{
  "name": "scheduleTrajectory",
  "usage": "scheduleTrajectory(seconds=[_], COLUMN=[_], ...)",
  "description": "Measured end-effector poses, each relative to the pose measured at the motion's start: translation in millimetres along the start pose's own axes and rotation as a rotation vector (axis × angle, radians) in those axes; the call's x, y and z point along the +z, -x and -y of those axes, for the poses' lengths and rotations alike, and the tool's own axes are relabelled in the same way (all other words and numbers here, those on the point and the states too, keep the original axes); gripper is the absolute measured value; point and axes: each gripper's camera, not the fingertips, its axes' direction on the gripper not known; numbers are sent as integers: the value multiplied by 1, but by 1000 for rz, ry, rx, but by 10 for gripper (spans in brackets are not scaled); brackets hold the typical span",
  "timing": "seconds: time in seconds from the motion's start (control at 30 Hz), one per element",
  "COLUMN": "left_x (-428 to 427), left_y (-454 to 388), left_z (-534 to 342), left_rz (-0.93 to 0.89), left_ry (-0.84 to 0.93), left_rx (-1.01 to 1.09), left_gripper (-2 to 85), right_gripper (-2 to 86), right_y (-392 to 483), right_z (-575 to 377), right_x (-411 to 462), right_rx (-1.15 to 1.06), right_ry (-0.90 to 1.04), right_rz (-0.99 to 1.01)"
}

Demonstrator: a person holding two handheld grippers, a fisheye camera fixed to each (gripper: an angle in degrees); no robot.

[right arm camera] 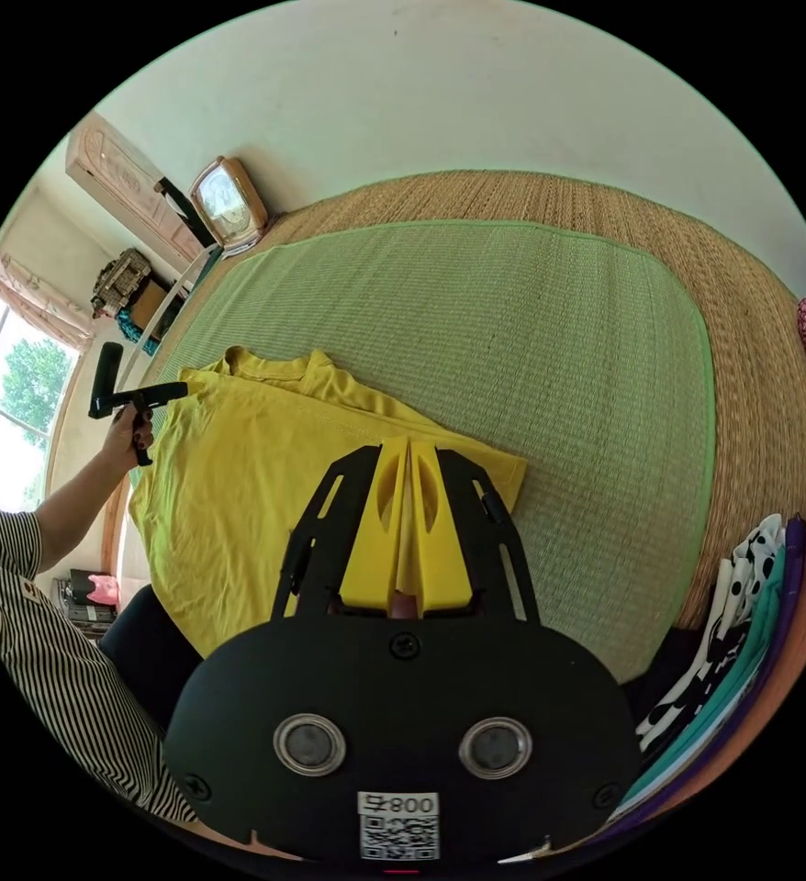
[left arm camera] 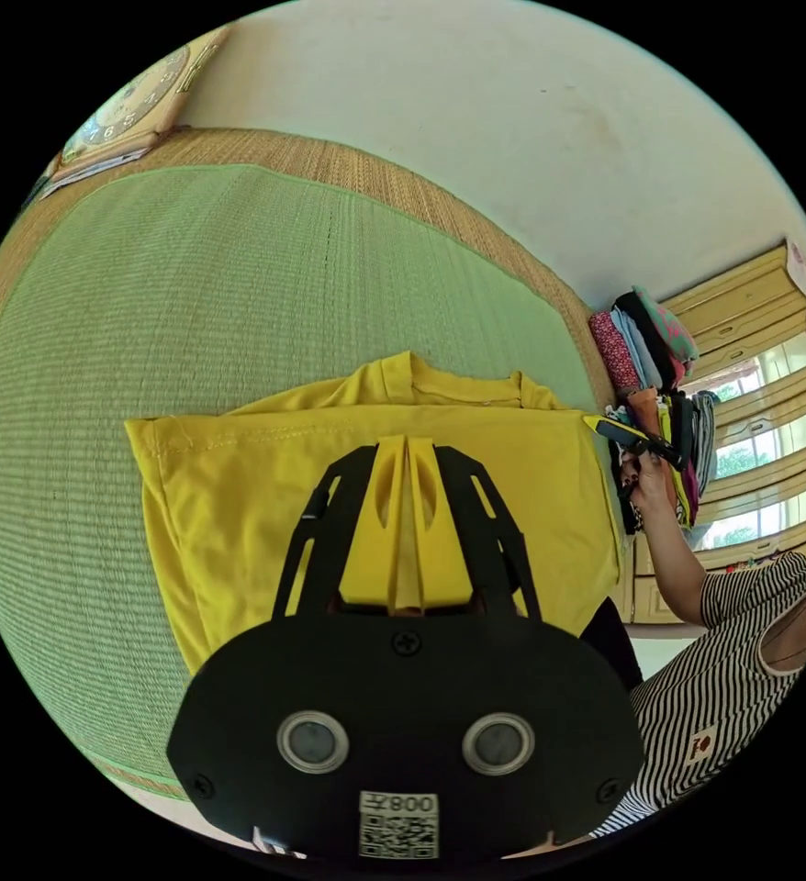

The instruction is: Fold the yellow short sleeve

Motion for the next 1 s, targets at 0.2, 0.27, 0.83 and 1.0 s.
scheduleTrajectory(seconds=[0.2, 0.27, 0.83, 1.0], left_x=[-10, -38, -125, -121], left_y=[32, 31, 75, 74], left_z=[-41, -68, -320, -325], left_rz=[-96, -121, -23, -23], left_ry=[50, -2, 39, 43], left_rx=[-124, -113, -430, -380], left_gripper=[13, 25, 88, 86], right_gripper=[13, 23, 79, 80], right_y=[-16, -17, 61, 84], right_z=[-27, -40, -266, -271], right_x=[6, -14, -71, -72], right_rx=[70, 77, 270, 250], right_ry=[47, 9, 210, 157], right_rz=[108, 110, 37, -61])
